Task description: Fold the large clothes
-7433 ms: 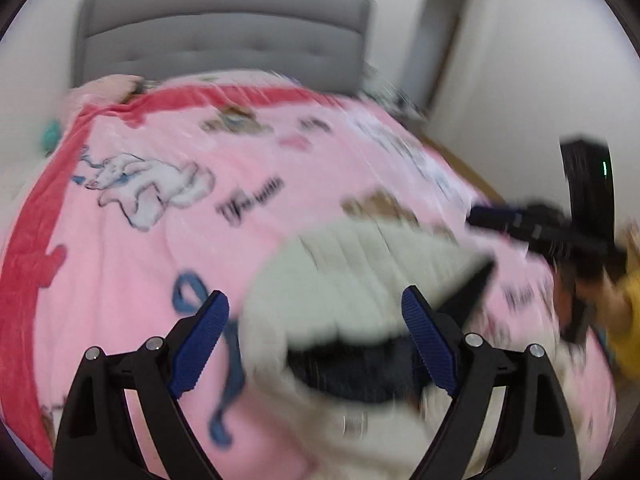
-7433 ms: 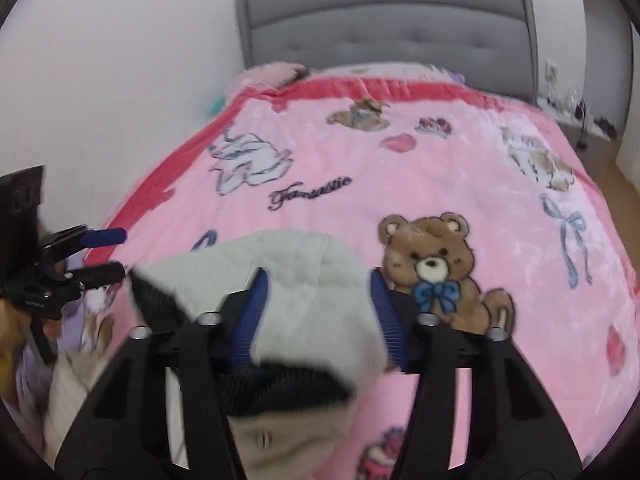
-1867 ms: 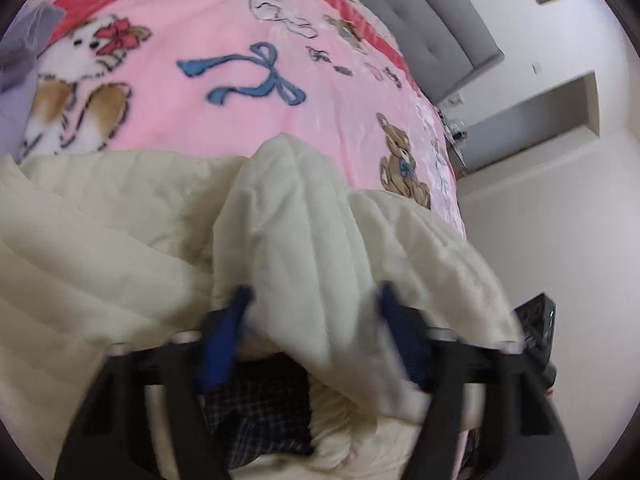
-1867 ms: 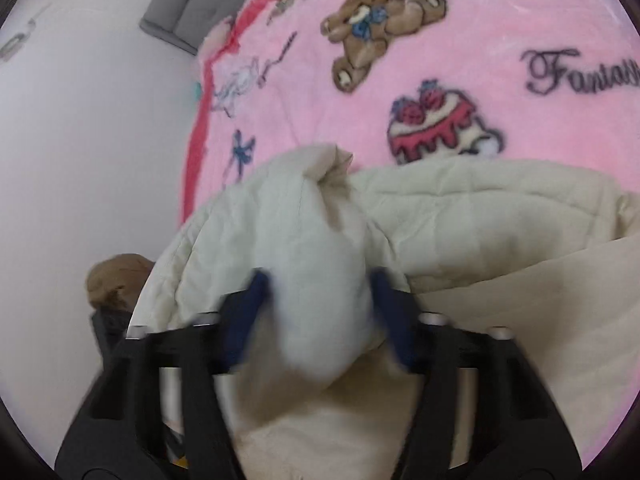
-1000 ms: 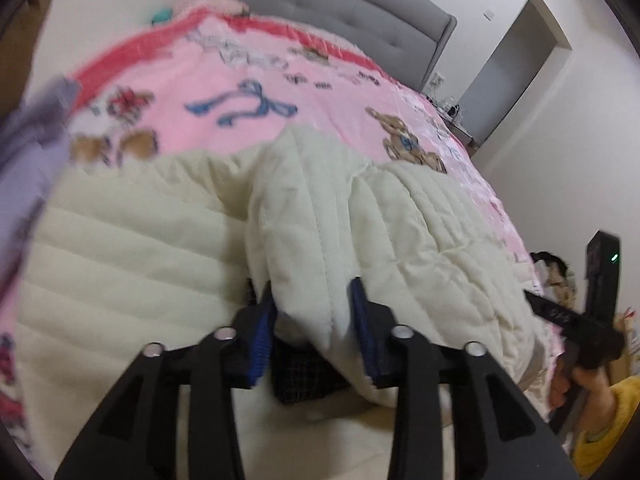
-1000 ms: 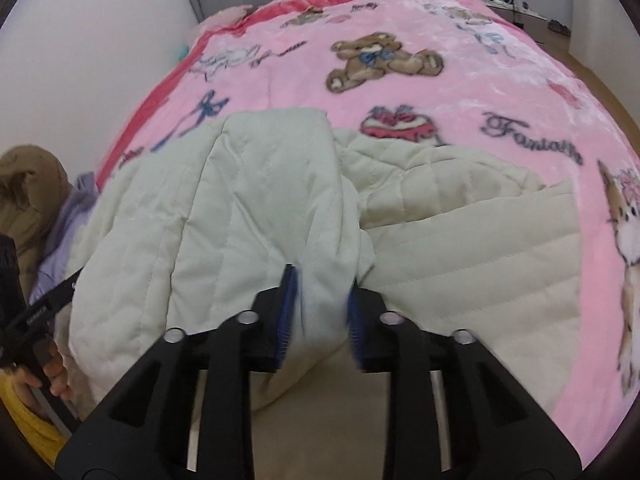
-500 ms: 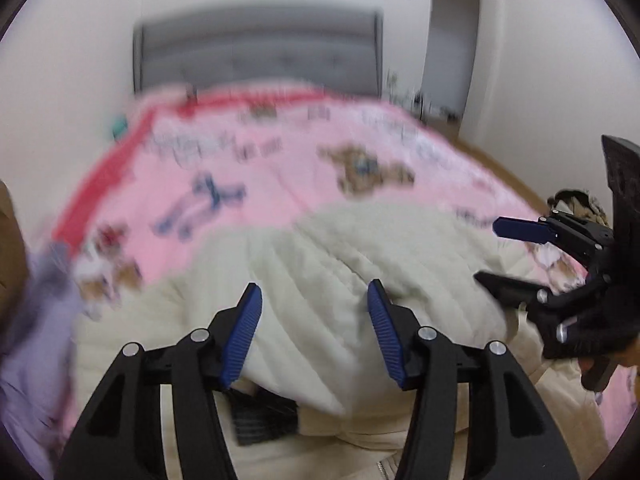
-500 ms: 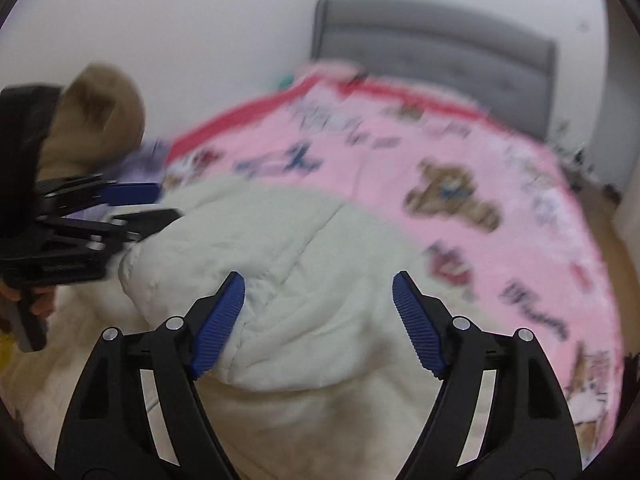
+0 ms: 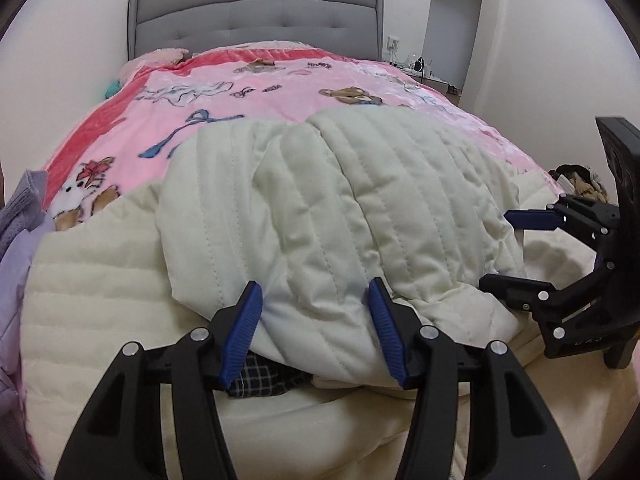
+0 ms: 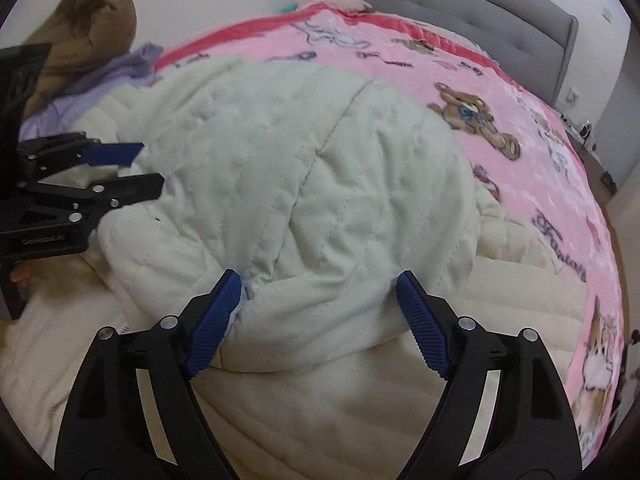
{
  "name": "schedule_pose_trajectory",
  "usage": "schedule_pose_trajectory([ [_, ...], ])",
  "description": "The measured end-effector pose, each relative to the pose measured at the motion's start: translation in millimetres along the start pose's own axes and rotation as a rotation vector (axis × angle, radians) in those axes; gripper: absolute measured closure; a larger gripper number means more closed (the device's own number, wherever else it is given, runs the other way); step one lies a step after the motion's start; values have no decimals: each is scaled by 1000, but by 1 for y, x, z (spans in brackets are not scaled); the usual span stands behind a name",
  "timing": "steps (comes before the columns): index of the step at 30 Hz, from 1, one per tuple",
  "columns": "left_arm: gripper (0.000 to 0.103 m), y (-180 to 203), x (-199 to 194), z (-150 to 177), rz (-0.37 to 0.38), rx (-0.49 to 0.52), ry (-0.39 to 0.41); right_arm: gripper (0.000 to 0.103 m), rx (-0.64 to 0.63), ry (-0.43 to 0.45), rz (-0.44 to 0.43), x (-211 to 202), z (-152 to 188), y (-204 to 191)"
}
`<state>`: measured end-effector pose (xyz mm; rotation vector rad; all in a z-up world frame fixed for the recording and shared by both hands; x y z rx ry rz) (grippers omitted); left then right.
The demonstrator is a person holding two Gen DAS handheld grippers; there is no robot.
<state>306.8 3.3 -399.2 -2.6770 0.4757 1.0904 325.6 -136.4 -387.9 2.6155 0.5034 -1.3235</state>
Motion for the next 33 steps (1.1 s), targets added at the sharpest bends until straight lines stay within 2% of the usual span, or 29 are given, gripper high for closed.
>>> schedule_pose_trajectory([
  [6, 48, 0, 8, 4, 8, 1, 9, 23, 9, 8, 11, 9, 7, 4],
  [9, 48, 3, -6, -3, -30, 34, 34, 22, 17, 21, 24, -4, 0, 2],
  [11, 45, 7, -26, -11, -67, 43, 77, 22, 40, 86, 16, -27, -7, 0],
  [14, 37, 13, -50, -16, -66, 2, 137, 19, 50, 255, -52, -70, -15, -8],
  [16, 36, 16, -54, -17, -69, -8, 143, 17, 43, 282, -70, -80, -16, -13],
  [18, 36, 16, -49, -15, -72, -23, 122, 17, 17, 277, -50, -77, -17, -19],
  [22, 36, 16, -37, -5, -85, -36, 75, 20, 6, 144, -19, -43, -6, -20],
  [25, 36, 17, -23, 8, -68, -28, 4, 19, 32, 62, -23, -18, 14, -12],
  [33, 30, 11, -9, 17, -58, -63, -45, 16, 66, 20, -15, -5, 21, -10],
])
Point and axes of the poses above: each gripper's, at about its wrist camera, not at the fingertips, and x roughly the way its jaws point, y to its right, z to its underside, the point moved 6 cm from there along x, roughly the way its jaws point, and after that the axes turned 10 degrees about x, right-handed, at the moved point
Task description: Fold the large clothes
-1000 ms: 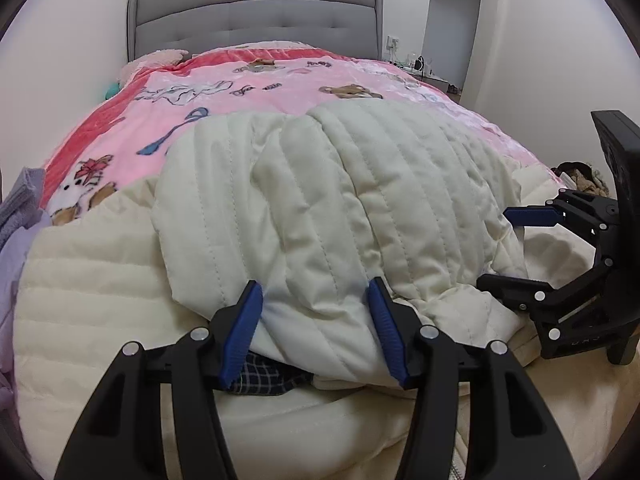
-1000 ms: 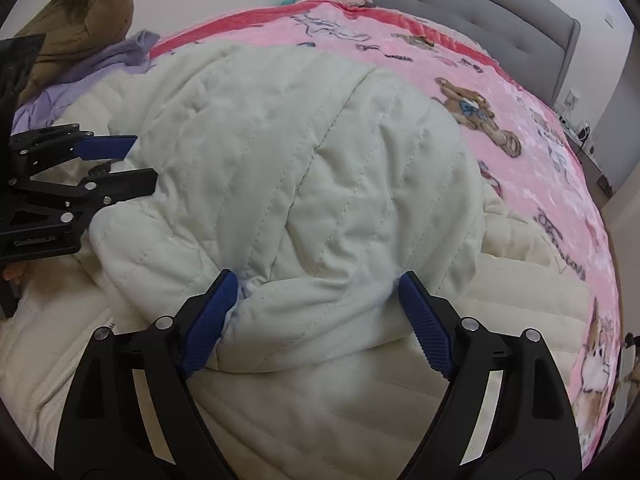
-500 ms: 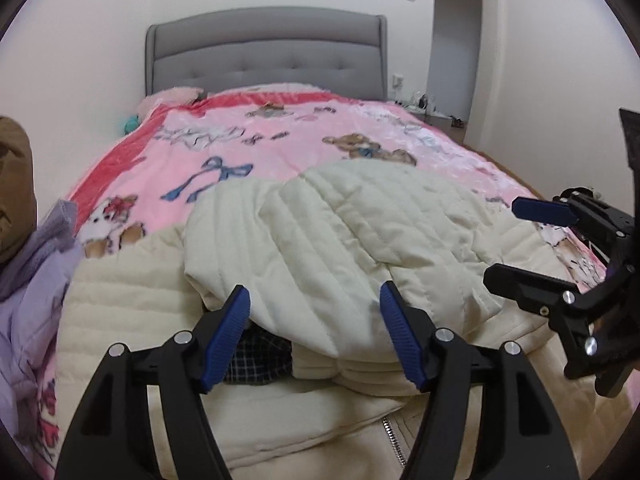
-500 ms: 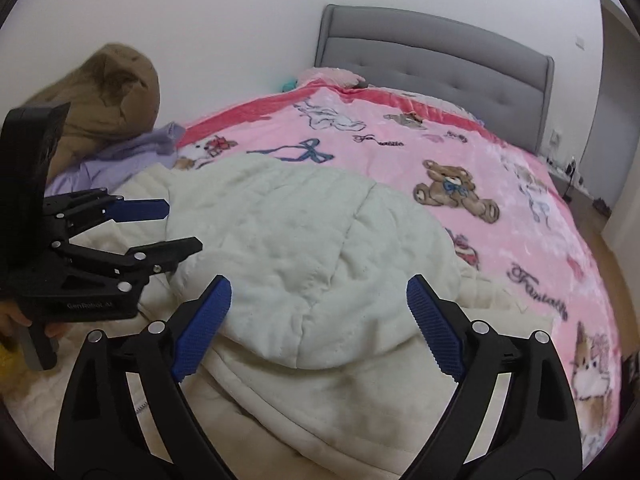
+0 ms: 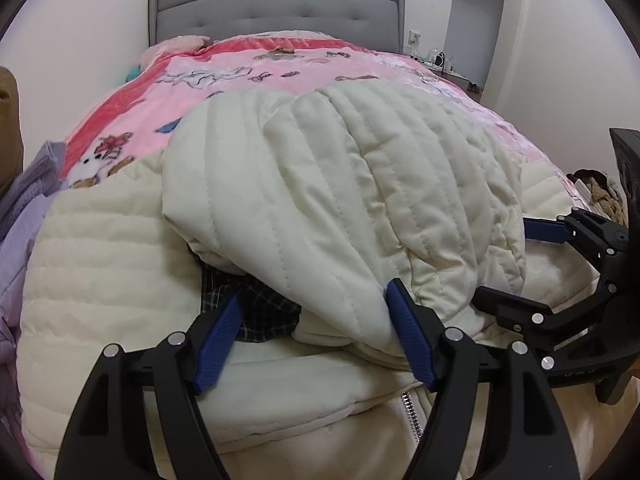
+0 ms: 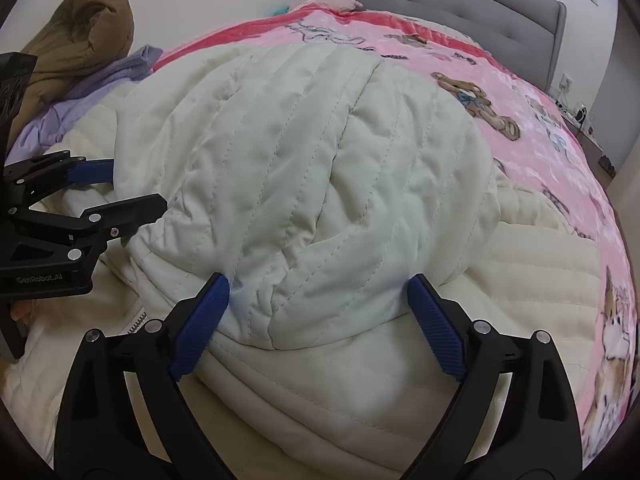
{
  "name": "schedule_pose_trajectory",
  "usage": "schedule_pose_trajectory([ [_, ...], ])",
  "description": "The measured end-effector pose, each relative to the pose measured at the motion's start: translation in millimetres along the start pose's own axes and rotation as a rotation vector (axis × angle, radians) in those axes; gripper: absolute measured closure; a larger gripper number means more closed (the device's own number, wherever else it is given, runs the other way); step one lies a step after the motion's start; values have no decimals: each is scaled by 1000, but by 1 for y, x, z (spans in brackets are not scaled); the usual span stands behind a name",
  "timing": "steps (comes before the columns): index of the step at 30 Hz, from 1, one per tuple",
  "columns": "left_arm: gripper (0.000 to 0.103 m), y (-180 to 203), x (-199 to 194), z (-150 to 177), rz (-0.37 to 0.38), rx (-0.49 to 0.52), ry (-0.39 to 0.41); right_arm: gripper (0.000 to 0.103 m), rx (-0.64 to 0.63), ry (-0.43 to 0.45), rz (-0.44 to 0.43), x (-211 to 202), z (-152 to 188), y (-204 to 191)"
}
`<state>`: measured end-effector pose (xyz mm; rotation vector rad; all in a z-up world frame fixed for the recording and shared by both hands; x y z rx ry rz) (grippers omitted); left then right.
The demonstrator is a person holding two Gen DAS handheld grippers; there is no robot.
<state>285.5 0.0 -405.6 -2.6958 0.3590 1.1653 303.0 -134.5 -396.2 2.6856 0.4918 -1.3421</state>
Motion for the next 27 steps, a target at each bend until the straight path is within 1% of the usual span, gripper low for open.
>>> schedule_pose_trajectory([
  [2, 30, 1, -4, -1, -6, -1, 15, 15, 16, 8, 7, -4, -3, 0],
  [4, 30, 0, -17, -5, -17, -5, 60, 14, 72, 31, 4, -15, -5, 2],
  [6, 29, -1, -33, -8, -38, -8, 94, 17, 113, 75, 18, -32, -7, 5],
  [7, 27, -2, -43, -10, -63, -3, 89, 19, 129, 110, 40, -46, -6, 6],
  [8, 21, -2, -50, -11, -83, 1, 83, 18, 135, 122, 43, -54, -4, 6],
  [10, 15, 1, -76, -9, -115, 33, 99, 18, 136, 123, 40, -74, 6, 6],
  [12, 14, 2, -100, 1, -141, 68, 108, 16, 121, 118, 52, -90, 19, 7],
  [14, 12, -3, -120, 21, -182, 94, 81, 12, 110, 100, 77, -112, 43, 13],
  [15, 12, -6, -133, 37, -206, 107, 54, 12, 105, 86, 87, -122, 55, 17],
  [16, 12, -10, -144, 52, -226, 115, 31, 12, 93, 67, 118, -135, 74, 22],
  [17, 12, -16, -158, 75, -255, 120, -7, 12, 87, 53, 139, -143, 85, 26],
  [19, 12, -27, -179, 110, -291, 99, -67, 12, 92, 16, 184, -164, 118, 34],
  [20, 12, -34, -193, 134, -292, 59, -108, 12, 115, -15, 200, -176, 140, 41],
  [22, 12, -42, -214, 170, -277, -13, -172, 12, 152, -57, 219, -195, 169, 48],
  [24, 12, -45, -234, 199, -270, -48, -220, 12, 122, -86, 270, -221, 205, 50],
  [25, 12, -44, -245, 211, -272, -34, -227, 12, 95, -99, 284, -229, 215, 49],
  [26, 12, -40, -254, 222, -274, 7, -222, 12, 48, -138, 283, -237, 234, 42],
  [27, 12, -36, -260, 232, -283, 54, -225, 12, 20, -161, 282, -240, 244, 38],
])
Point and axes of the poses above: each gripper's, at about its wrist camera, not at the fingertips, and x roughly the way its jaws point, y to its right, z to its underside, the point moved 6 cm from there along x, roughly the way its jaws point, and after that the axes turned 10 degrees about x, right-handed, at the moved point
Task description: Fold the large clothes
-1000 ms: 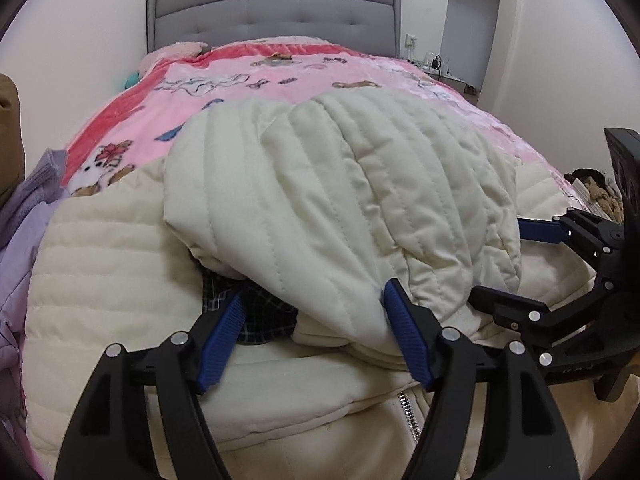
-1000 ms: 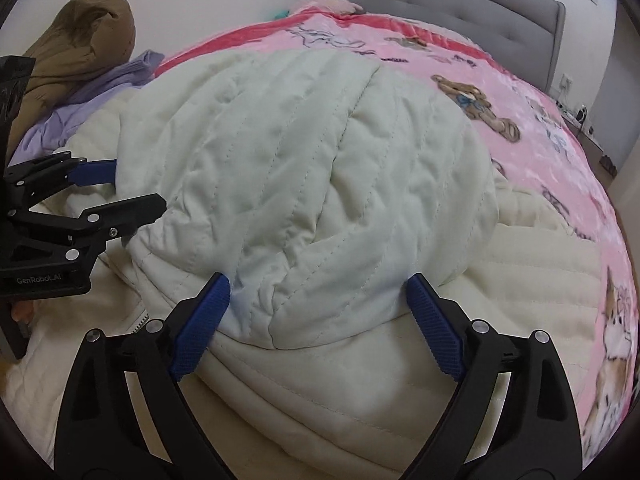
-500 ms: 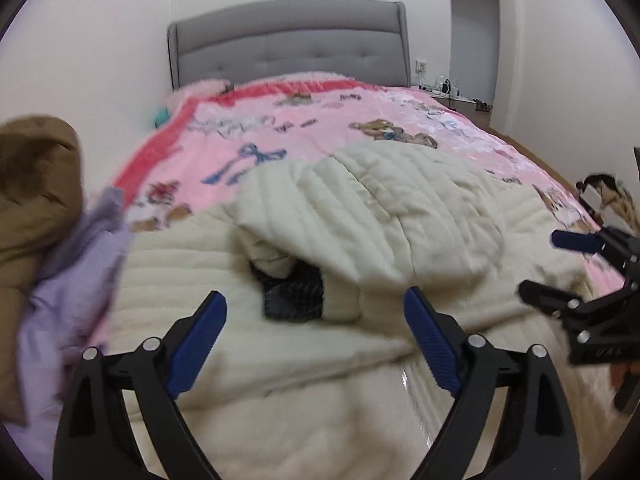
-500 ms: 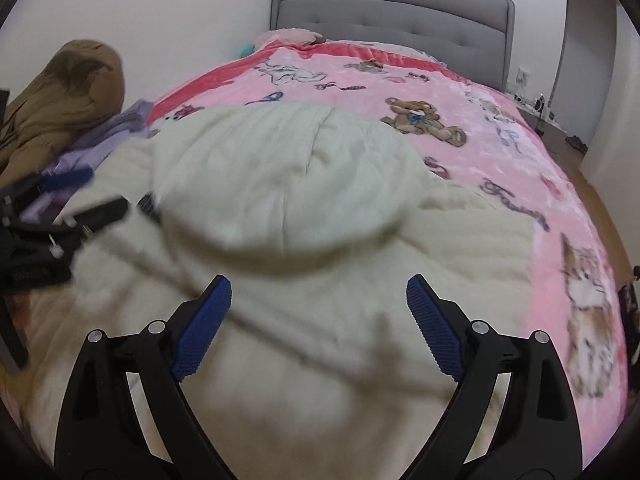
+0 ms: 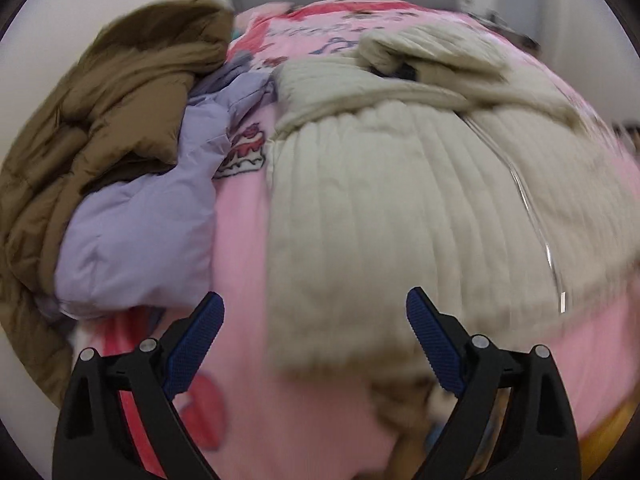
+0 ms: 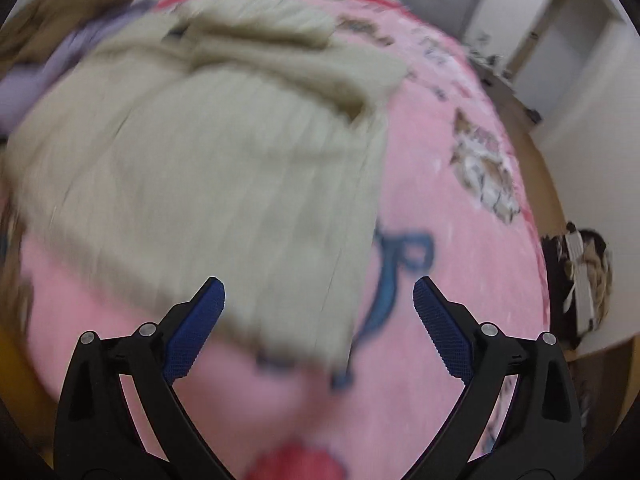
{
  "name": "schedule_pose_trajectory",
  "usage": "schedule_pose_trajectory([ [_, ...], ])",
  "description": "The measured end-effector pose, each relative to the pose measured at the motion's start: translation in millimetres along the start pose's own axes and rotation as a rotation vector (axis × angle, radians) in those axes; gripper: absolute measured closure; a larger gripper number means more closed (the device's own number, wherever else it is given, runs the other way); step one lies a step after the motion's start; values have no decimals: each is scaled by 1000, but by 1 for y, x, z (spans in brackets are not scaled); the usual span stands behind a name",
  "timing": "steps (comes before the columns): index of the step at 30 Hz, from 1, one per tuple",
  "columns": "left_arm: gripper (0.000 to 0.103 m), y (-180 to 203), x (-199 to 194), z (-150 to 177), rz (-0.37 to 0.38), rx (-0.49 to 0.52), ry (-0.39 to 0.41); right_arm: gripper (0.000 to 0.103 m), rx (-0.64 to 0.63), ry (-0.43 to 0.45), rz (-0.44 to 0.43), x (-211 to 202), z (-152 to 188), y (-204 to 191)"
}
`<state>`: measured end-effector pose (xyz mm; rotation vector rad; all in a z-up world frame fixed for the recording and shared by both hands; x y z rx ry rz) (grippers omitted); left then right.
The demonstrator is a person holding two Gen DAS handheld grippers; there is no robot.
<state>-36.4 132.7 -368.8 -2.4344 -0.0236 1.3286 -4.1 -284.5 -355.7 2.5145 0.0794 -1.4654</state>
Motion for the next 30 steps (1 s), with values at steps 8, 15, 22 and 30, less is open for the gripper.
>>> schedule_pose_trajectory([
  [8, 12, 22, 21, 28, 8, 114, -42, 22, -92, -4, 90, 16, 35, -11],
  [15, 12, -14, 35, 24, -38, -15, -70, 32, -15, 43, 126, 32, 12, 18],
  [22, 12, -11, 55, 23, -41, 26, -50, 33, 24, 26, 98, 57, 12, 11],
  [30, 57, 0, 77, 11, 44, 21, -72, 49, 144, 6, 67, 72, 1, 19],
])
Point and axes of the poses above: each gripper's, at about its wrist camera, not at the fingertips, and x roughly the way its jaws point, y to its right, z to its underside, the point moved 6 cm from there along x, roughly the way its jaws point, and after that the axes turned 10 degrees about x, right-handed, at the moved point
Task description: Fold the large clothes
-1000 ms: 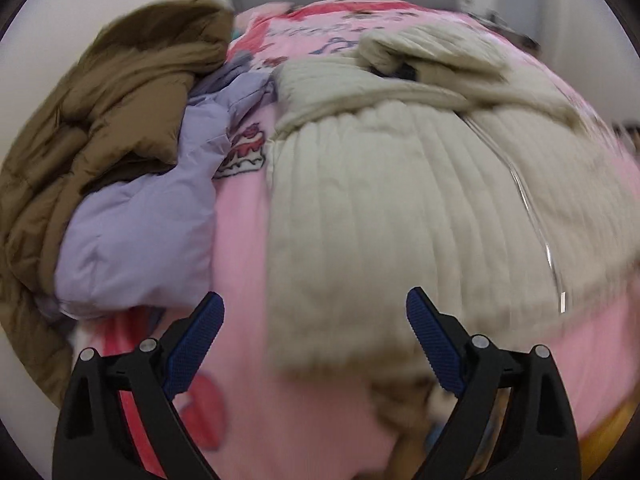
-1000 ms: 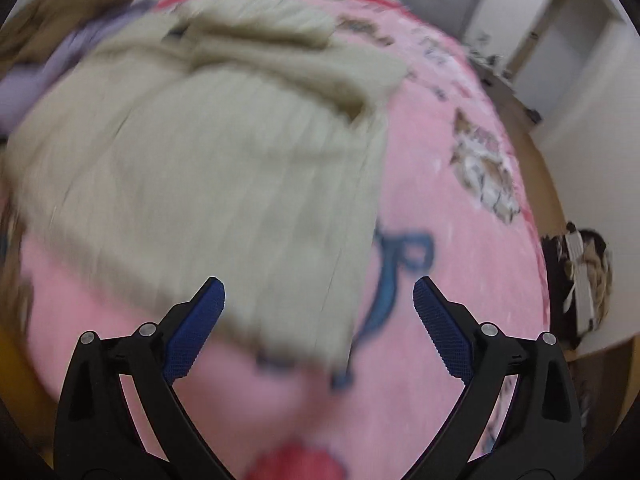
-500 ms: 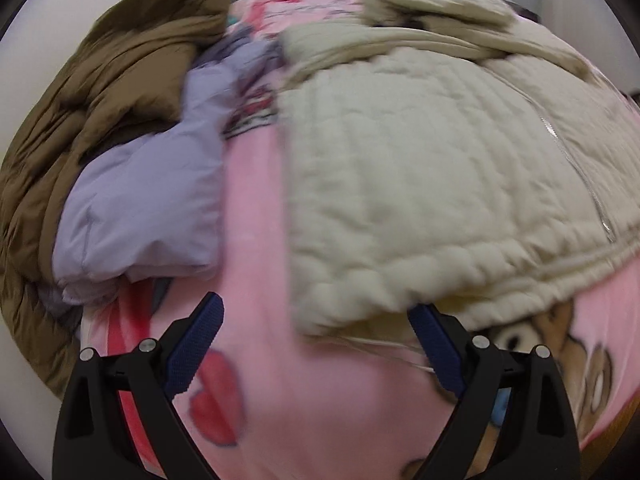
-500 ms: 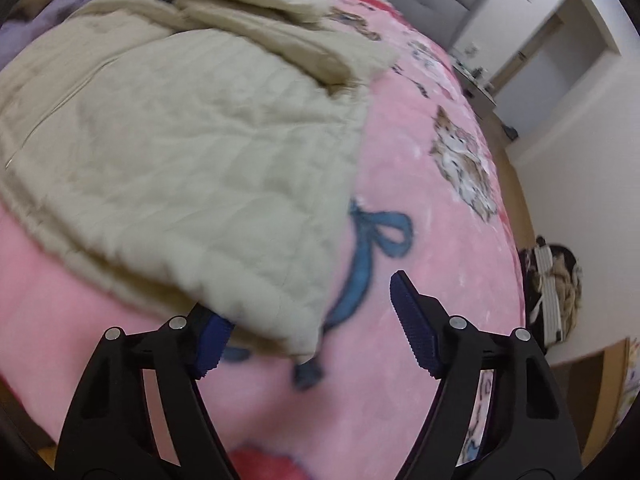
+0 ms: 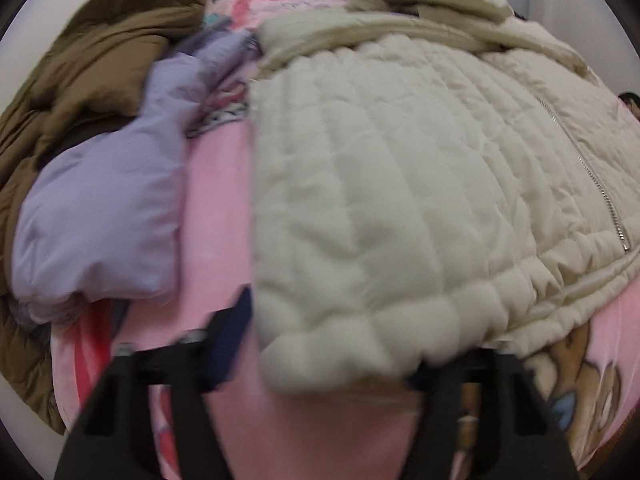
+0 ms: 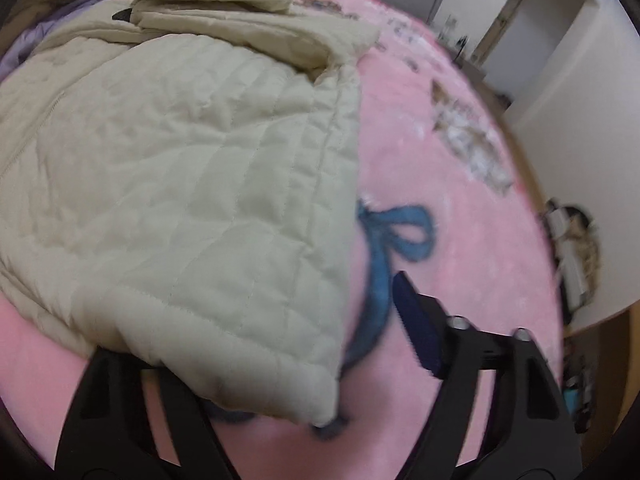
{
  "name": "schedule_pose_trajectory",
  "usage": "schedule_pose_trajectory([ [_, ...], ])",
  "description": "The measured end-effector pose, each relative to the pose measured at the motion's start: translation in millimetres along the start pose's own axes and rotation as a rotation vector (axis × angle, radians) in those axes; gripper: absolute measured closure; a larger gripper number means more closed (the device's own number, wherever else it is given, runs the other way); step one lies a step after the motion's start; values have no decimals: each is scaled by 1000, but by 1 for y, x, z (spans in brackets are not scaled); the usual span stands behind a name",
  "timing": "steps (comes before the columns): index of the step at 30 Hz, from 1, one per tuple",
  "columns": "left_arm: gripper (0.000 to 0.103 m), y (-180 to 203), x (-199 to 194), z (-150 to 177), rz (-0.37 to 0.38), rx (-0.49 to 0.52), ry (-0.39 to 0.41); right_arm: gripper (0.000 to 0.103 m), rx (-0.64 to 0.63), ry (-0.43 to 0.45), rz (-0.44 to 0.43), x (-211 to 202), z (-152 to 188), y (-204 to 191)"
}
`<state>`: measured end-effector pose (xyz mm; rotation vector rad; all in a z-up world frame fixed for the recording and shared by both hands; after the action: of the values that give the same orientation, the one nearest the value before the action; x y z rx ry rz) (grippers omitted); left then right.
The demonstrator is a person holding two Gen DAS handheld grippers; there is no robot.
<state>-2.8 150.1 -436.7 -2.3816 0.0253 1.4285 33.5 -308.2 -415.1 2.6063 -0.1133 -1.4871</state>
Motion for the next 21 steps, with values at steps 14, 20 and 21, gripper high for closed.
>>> schedule_pose_trajectory([
  [14, 96, 8, -70, 7, 118, 44, -167, 88, 13, -185, -255, -54, -13, 17],
  [20, 96, -1, -125, 11, 124, -30, -218, 89, 80, -200, -308, -113, -17, 27],
  [21, 96, 1, -135, 18, 126, -16, -245, 89, 78, -219, -317, -120, -13, 27],
])
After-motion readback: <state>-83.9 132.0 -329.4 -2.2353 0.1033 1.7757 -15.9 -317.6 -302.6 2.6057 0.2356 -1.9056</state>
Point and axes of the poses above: each gripper's, at about its wrist camera, not at the fingertips, and x roughly the way its jaws point, y to its right, z to its underside, the point moved 6 cm from there along x, roughly the way its jaws point, and after that the axes turned 10 degrees about x, right-handed, at the moved point
